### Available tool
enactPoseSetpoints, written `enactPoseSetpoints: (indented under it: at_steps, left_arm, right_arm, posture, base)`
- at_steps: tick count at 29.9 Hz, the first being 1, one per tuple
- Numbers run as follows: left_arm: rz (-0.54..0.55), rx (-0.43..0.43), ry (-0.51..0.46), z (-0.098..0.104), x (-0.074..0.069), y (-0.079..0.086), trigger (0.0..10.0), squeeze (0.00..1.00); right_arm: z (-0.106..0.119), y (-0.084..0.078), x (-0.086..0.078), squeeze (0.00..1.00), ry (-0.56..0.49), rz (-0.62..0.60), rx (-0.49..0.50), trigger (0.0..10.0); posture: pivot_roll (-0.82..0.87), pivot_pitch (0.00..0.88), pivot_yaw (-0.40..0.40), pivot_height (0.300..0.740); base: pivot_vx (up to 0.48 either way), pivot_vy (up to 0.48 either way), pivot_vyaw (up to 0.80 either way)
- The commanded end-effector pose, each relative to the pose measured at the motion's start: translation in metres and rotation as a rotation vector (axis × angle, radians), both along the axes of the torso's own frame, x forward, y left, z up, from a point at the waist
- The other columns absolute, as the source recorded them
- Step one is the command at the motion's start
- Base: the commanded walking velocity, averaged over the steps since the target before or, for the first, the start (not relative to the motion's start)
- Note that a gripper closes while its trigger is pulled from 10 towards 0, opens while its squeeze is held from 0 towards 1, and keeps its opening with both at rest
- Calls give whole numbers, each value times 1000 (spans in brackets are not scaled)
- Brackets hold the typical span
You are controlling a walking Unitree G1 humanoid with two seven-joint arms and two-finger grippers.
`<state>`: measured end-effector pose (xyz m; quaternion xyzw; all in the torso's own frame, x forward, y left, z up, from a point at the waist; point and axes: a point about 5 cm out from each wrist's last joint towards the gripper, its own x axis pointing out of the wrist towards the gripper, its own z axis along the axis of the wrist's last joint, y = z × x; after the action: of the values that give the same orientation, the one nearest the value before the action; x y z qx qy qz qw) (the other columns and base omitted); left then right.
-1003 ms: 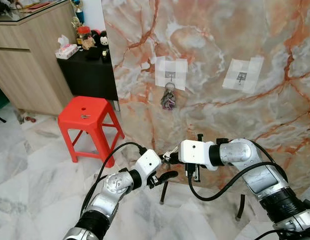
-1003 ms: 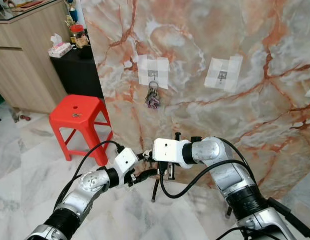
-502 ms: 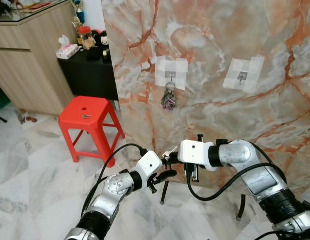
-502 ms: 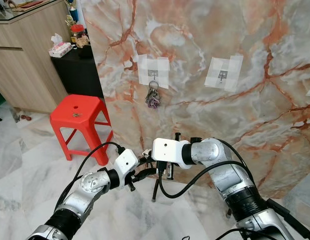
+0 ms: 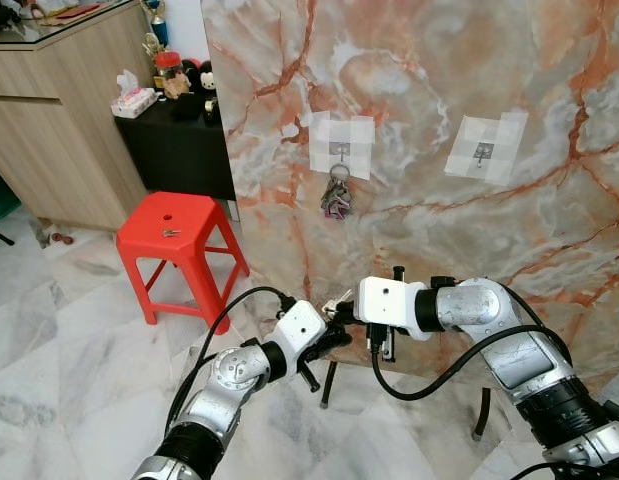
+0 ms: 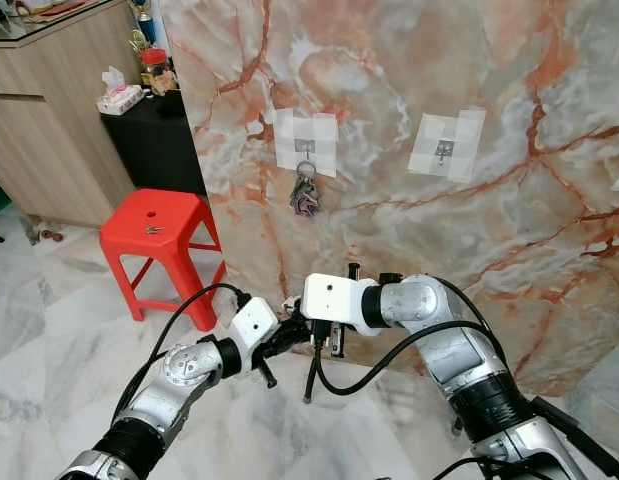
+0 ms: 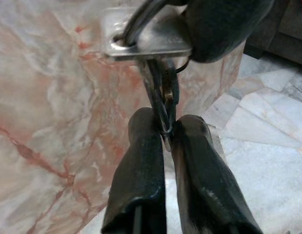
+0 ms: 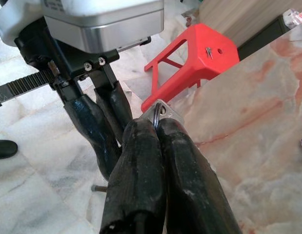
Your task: Hang keys on a hook
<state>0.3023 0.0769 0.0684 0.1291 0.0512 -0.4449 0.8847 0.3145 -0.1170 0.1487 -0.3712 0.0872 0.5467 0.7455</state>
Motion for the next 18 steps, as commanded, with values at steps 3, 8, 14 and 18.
enactPoseSetpoints:
  at_steps: [3, 8, 14, 18]
  left_arm:
    - [-16, -13, -4, 2, 1, -3, 0, 0]
    - [-15, -22, -4, 2, 1, -3, 0, 0]
    - [-18, -25, -3, 2, 0, -3, 0, 0]
    - [-29, -27, 0, 3, -1, -3, 0, 0]
  right_arm:
    - [5, 5, -1, 0, -22, 8, 17, 10000]
    - [5, 4, 0, 0, -22, 3, 19, 10000]
    - [4, 4, 0, 0, -22, -4, 20, 10000]
    - [3, -2, 6, 0, -37, -60, 16, 10000]
  posture:
    - [121, 43, 45, 740]
    - [123, 43, 44, 740]
    - [123, 43, 45, 740]
    - [123, 43, 45, 740]
  base:
    - [0, 0, 0]
    - [0, 0, 0]
    - [0, 0, 0]
    - [0, 0, 0]
